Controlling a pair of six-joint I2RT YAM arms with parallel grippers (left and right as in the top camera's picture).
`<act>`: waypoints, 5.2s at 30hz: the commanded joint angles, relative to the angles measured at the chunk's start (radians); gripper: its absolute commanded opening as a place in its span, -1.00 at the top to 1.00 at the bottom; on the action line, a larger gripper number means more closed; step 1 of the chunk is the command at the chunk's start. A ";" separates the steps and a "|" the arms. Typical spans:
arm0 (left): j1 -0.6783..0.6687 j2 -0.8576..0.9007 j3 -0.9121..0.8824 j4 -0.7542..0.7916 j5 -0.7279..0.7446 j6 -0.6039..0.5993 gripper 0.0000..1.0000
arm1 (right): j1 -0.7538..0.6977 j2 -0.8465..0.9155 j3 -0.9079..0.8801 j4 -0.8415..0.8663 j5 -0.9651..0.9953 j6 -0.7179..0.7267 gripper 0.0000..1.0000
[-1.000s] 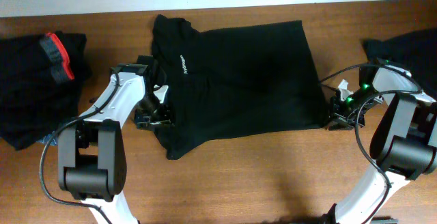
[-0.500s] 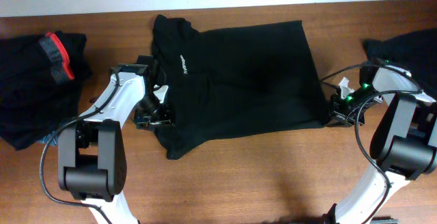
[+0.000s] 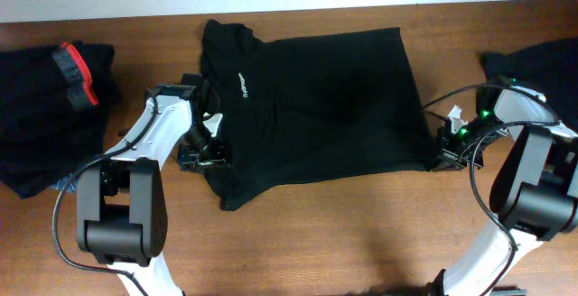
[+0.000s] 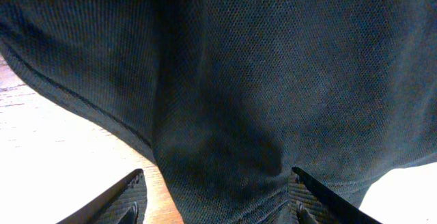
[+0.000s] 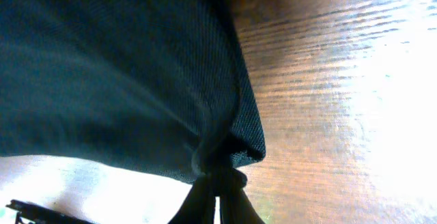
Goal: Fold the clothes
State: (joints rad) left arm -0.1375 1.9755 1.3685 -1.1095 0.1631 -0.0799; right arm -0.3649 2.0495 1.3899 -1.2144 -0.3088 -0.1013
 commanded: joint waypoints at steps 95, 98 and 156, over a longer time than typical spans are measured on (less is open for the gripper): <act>0.118 -0.092 0.122 0.395 0.181 0.016 0.70 | 0.148 -0.177 0.052 0.335 0.117 0.134 0.92; 0.118 -0.091 0.121 0.395 0.148 0.016 0.70 | 0.149 -0.174 0.052 0.353 0.163 0.145 0.92; 0.145 -0.077 -0.018 0.687 0.283 -0.115 0.50 | 0.149 -0.029 0.051 0.397 0.164 0.162 0.92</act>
State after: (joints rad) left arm 0.0101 1.9041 1.3277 -0.4389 0.5415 -0.1864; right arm -0.2161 2.0163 1.4250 -0.8173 -0.1577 0.0532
